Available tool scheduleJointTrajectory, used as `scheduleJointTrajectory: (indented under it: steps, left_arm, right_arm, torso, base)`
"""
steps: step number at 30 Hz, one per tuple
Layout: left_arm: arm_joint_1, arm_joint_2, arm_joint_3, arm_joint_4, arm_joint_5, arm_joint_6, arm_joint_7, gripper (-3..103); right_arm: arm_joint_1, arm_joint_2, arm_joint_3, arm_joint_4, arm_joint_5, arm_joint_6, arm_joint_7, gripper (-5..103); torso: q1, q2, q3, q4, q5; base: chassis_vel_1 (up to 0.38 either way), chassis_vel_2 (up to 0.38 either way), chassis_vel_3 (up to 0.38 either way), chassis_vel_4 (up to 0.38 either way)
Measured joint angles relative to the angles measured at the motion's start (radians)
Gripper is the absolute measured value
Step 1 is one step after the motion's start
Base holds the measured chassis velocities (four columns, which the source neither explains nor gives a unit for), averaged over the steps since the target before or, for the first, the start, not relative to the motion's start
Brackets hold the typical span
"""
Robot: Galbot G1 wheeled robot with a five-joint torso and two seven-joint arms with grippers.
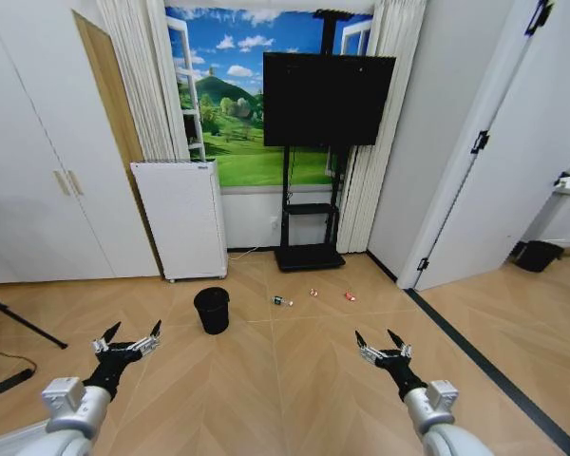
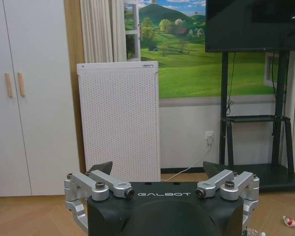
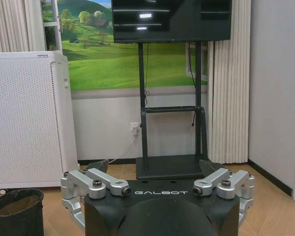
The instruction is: Pick up the trash bin and place the garbage on the floor into it.
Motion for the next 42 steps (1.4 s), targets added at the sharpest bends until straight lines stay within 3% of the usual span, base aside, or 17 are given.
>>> scheduleJointTrajectory:
  steps: [31, 42]
  left_arm:
    - [-0.001, -0.003, 0.000, 0.002, -0.003, 0.000, 0.008, 100]
    - [0.001, -0.008, -0.002, 0.005, -0.006, 0.000, 0.007, 100]
  right_arm:
    - [-0.014, 0.003, -0.009, 0.002, -0.004, 0.006, 0.000, 100]
    - [-0.015, 0.001, -0.023, -0.016, -0.003, 0.050, -0.001, 100]
  torso:
    - [0.000, 0.000, 0.000, 0.0000, -0.0002]
    - [0.000, 0.000, 0.000, 0.0000, -0.0003]
  base:
    - [-0.011, -0.010, 0.013, 0.010]
    - [-0.053, -0.050, 0.049, 0.051]
